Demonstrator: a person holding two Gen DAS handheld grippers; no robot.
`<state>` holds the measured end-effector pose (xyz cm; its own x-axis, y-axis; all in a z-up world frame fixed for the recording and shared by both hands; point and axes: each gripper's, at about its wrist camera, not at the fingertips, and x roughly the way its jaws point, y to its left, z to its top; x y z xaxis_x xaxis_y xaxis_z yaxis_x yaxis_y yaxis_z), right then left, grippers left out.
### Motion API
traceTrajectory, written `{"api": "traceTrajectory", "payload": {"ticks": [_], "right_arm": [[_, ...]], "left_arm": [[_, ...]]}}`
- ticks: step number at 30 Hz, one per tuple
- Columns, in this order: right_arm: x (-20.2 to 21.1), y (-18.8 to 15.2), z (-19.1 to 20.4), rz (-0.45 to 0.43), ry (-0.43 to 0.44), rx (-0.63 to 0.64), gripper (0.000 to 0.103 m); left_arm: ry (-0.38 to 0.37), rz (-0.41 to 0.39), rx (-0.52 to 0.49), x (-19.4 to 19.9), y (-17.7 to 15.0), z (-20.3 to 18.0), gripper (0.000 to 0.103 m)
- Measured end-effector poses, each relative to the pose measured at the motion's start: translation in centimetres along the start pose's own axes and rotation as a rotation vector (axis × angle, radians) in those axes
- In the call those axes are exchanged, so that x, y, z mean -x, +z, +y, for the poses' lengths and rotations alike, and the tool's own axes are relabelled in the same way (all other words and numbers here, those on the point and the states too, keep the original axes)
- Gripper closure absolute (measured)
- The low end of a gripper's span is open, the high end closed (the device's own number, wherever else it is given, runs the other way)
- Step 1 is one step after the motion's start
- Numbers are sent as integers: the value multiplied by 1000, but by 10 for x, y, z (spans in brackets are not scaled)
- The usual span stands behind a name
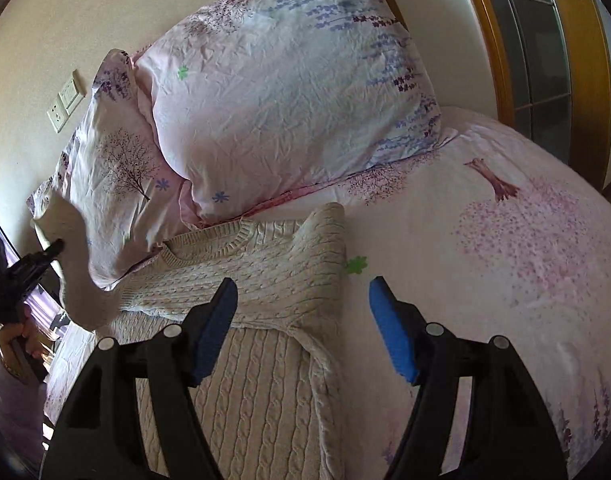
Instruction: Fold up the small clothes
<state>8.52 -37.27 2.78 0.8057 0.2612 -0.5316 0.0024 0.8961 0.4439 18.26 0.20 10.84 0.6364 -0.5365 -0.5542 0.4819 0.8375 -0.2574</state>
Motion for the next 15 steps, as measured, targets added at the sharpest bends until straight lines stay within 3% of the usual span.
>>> {"api": "traceTrajectory", "payload": {"ticks": [2,4,7,9,10,11,15], "right_arm": [[0,-6,-1,40,1,3,35],[11,-13,-4,69,14,23,35],[29,-30,-18,128,23,39,35],[35,-45,-28,187,54,7,35],[37,-54,-33,218,76,-19,38],[39,-64,-37,247,104,-48,45],[44,-101,-42,334,189,-128,53]], "left_arm": [[-37,209,-100,-54,-22,-43,90],[-41,282,-140,-60,-43,-51,90],[-19,232,-59,-7,-64,-10,89],[61,179,10,40,-79,28,67],[128,160,41,62,-90,46,46],[188,154,83,81,-101,66,39],[233,219,272,133,-162,120,39]]}}
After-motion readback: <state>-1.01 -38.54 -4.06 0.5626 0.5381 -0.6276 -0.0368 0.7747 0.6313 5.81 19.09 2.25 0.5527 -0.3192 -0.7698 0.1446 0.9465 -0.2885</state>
